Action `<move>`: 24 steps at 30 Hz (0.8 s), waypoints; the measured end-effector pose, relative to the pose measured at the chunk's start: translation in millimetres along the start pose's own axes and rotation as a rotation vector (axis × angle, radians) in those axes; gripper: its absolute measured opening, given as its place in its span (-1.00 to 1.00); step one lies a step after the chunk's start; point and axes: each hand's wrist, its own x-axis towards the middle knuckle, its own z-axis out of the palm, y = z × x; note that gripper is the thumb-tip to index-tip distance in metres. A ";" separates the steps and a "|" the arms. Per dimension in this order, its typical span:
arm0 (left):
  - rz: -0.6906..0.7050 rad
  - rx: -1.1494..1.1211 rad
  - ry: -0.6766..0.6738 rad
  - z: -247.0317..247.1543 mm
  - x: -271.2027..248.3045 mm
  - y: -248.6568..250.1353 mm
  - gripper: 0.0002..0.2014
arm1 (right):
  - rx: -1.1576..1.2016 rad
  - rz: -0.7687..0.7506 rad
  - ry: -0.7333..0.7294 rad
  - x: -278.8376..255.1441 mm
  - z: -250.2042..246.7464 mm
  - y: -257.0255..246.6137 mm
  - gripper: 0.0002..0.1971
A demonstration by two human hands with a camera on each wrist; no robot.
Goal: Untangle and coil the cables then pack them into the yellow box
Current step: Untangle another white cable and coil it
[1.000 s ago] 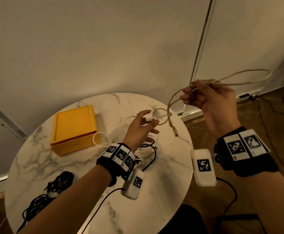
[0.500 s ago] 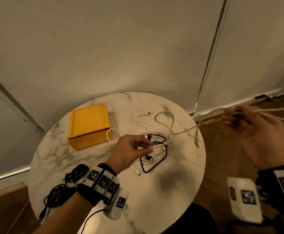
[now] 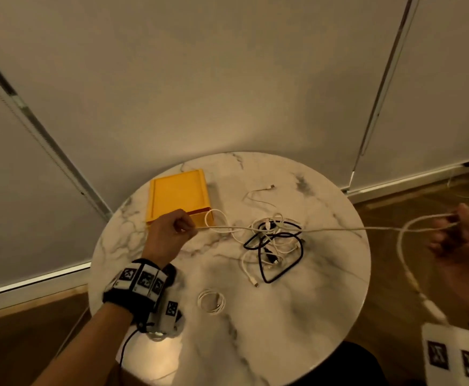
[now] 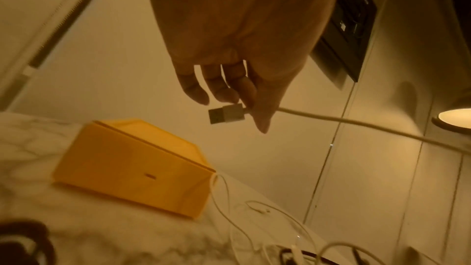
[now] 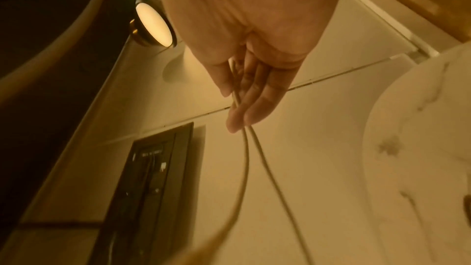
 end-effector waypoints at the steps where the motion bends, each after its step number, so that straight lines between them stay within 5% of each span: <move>1: -0.004 0.017 -0.009 -7.7 0.8 -5.3 -0.80 | -0.054 0.023 0.017 2.4 -4.1 1.7 -0.77; 5: 0.066 0.075 0.003 -39.7 -1.7 -11.8 -0.79 | -0.251 0.205 0.041 22.3 -28.5 28.1 -0.60; 8: 0.194 0.169 -0.108 -51.3 -11.9 -3.7 -0.80 | -0.442 0.350 -0.031 21.5 -27.0 54.2 -0.40; 12: 0.227 0.120 -0.336 -40.4 -25.5 12.2 -0.84 | -0.617 0.425 -0.215 -16.4 20.5 76.8 -0.86; 14: 0.238 0.156 -0.426 -32.1 -30.7 18.6 -0.76 | -0.708 0.472 -0.274 -23.6 31.4 94.7 -0.86; 17: 0.131 0.106 -0.600 -21.6 -40.4 33.7 -0.79 | -0.743 0.488 -0.247 -23.7 27.2 112.0 -0.86; 21: -0.190 -0.430 -0.708 -28.1 -54.9 47.2 -0.85 | -0.759 0.446 -0.181 -16.4 15.3 117.8 -0.81; 24: -0.171 -0.454 -0.724 -28.2 -66.9 55.8 -0.65 | -0.889 0.431 -0.170 -14.8 -8.8 120.5 -0.76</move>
